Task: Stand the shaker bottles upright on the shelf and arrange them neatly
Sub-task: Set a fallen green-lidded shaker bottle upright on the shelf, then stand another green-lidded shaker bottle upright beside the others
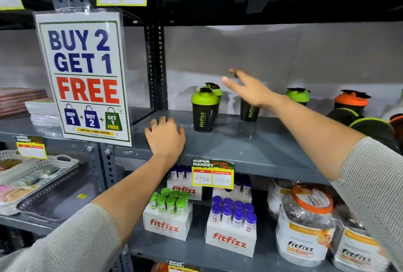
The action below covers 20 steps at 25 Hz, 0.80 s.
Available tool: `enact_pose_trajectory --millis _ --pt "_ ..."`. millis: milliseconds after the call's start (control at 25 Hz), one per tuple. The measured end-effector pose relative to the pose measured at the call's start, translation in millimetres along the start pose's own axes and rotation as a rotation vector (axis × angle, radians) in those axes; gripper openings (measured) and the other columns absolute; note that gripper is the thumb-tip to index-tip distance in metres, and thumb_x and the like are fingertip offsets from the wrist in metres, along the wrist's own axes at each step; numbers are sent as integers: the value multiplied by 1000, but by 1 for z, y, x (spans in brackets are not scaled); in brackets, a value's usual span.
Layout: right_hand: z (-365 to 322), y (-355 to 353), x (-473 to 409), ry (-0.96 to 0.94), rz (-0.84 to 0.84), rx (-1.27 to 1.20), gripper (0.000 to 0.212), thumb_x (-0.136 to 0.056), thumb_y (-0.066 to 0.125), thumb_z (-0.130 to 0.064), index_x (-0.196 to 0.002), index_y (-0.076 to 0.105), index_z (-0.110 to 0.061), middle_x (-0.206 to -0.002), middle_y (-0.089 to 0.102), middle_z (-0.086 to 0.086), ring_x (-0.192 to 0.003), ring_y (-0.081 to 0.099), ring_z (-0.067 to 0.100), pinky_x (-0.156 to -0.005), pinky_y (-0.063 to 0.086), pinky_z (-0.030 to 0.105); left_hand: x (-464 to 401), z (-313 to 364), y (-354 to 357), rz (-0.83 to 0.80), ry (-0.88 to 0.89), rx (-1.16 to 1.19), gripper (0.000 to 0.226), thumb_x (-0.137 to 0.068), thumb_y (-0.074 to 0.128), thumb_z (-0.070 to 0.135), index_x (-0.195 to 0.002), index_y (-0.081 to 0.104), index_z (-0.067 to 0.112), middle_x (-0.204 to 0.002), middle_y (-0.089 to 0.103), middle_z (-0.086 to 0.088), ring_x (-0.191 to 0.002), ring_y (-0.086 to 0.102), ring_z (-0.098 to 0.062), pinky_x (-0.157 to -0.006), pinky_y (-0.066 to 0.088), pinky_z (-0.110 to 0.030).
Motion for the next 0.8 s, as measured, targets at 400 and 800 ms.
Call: enact_pose_trajectory --millis 400,800 --pt "128 -111 79 383 178 312 77 -93 31 -70 -127 60 -7 -134 56 21 -126 49 36 -105 39 43 41 176 22 -289 474 250 39 -95 47 33 -100 69 2 -108 68 -21 -104 61 -40 -85 50 -42" --pt "211 -149 186 947 10 826 95 -69 75 -64 -141 44 -9 -142 40 16 -132 35 37 -88 45 50 75 188 77 -769 495 41 79 -96 19 63 -157 12 15 -165 3 -1 -152 2 -21 -121 3 -48"
Point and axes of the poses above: each hand's wrist, its own x-axis away from the middle knuckle, its own y-axis out of the palm, z = x × y, the point moved 9 cm from there along -x, towards the middle knuckle
